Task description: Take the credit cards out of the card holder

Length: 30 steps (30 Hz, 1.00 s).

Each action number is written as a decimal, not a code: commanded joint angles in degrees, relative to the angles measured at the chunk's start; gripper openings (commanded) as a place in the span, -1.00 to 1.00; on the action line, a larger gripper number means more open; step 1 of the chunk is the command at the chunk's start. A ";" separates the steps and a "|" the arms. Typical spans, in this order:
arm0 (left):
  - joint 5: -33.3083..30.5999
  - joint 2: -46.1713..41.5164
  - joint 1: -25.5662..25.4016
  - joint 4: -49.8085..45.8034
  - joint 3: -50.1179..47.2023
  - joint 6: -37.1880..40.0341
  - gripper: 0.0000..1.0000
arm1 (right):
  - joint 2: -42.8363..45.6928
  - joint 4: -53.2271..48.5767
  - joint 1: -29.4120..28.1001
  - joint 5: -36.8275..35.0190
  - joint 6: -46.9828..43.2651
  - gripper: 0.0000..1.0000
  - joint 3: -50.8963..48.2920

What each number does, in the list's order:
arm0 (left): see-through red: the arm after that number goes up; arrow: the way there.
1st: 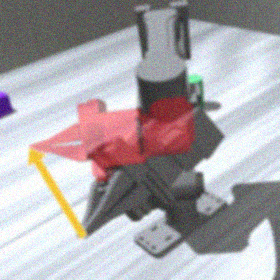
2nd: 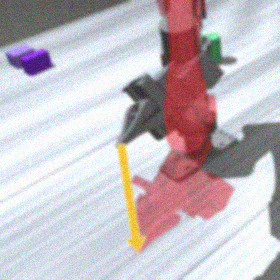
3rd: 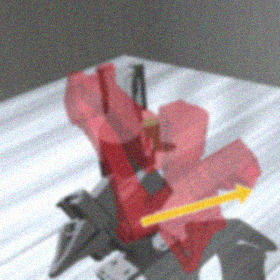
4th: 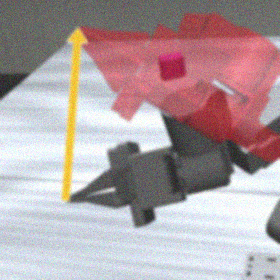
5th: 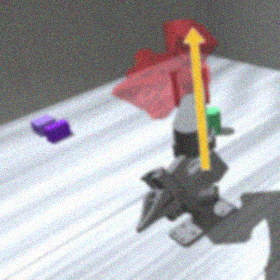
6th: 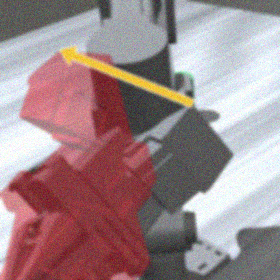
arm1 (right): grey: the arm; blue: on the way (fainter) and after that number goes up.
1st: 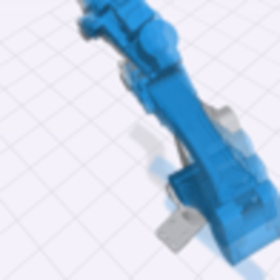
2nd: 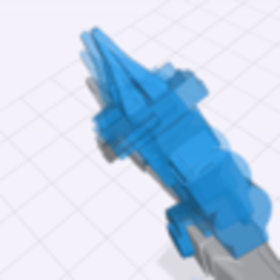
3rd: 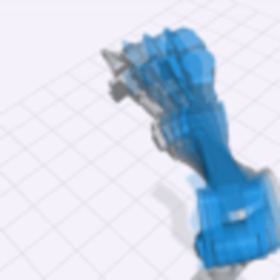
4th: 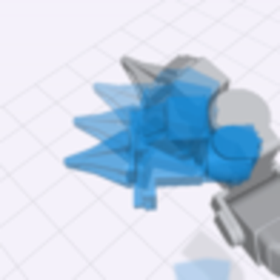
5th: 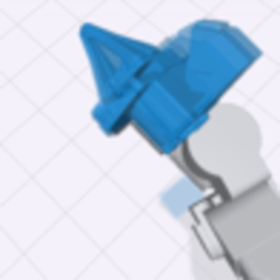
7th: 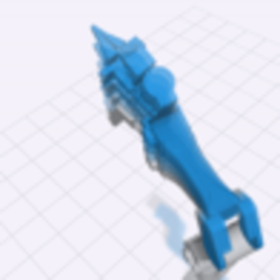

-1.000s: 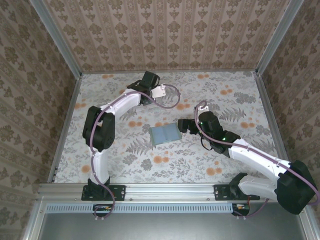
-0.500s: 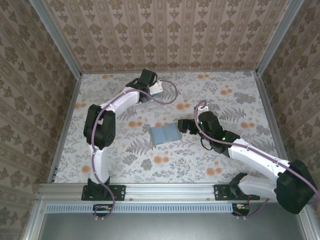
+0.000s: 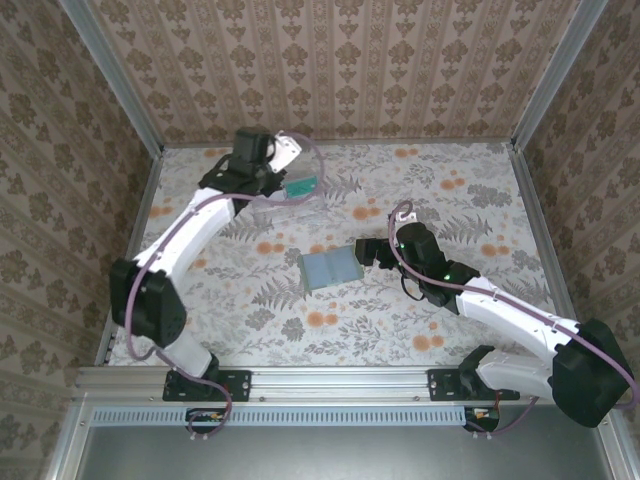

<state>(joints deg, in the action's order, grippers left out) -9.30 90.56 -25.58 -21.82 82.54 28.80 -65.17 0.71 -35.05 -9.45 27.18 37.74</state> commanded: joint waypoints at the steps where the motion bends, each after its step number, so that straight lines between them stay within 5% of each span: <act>1: 4.56 -7.72 3.63 3.41 -6.60 -11.99 -0.01 | 0.28 0.63 0.44 -0.80 -0.26 1.00 -0.56; 2: 4.83 -10.32 4.40 4.33 -8.79 -14.43 0.15 | 0.30 0.61 0.50 -0.99 -0.42 1.00 -0.64; 4: 3.54 -16.14 5.41 7.05 -14.48 -20.04 0.98 | 0.30 0.53 0.59 -1.78 -0.68 1.00 -0.64; 13: -11.92 -32.86 7.29 10.64 -35.98 -41.10 1.00 | 1.73 0.29 0.77 -11.09 -4.68 1.00 -0.97; 19: -19.82 -32.85 7.95 15.61 -44.67 -41.70 1.00 | 2.91 0.70 1.66 -24.68 -17.70 1.00 -0.56; 30: -10.71 -20.91 18.56 35.80 -50.46 -36.15 1.00 | -4.48 15.60 20.88 -25.85 -22.48 1.00 -6.20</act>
<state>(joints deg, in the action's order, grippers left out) -23.49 68.71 -7.79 4.08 32.58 -9.32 -66.54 10.46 -17.08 -33.30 5.96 32.84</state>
